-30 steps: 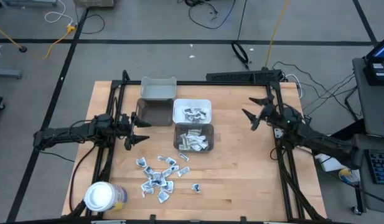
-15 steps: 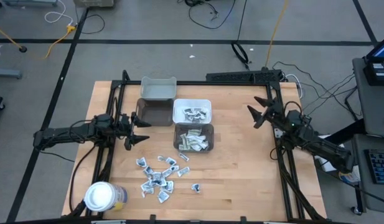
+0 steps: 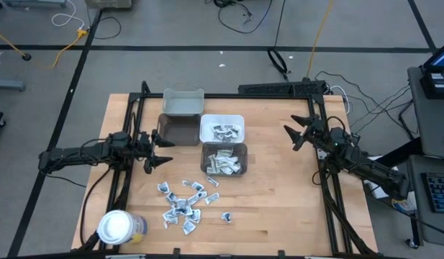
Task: Pick & Place First Aid Supplies
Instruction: Put the orange ointment pack into the gray bin
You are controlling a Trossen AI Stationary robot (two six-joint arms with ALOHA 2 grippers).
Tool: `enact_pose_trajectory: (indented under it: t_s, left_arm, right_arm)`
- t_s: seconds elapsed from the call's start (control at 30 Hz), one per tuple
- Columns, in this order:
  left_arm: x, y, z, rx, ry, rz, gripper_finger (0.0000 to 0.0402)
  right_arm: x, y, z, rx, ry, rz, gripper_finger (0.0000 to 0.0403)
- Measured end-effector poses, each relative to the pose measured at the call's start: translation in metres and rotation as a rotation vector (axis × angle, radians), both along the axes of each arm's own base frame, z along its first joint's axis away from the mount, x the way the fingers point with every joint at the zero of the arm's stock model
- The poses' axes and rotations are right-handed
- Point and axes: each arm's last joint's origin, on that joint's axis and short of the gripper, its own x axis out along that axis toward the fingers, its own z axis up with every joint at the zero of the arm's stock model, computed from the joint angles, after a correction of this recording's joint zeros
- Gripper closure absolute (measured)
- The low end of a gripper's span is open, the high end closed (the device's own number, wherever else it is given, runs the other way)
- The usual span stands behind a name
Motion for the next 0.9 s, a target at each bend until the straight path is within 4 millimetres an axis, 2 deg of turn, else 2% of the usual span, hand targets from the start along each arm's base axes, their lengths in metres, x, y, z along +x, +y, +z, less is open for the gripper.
enact_pose_trajectory:
  t_s: [0.9]
  left_arm:
    - [0.0, 0.0, 0.0, 0.0, 0.0, 0.0, 0.0091]
  right_arm:
    - [0.0006, -0.0004, -0.0009, -0.004, 0.015, -0.002, 0.0105]
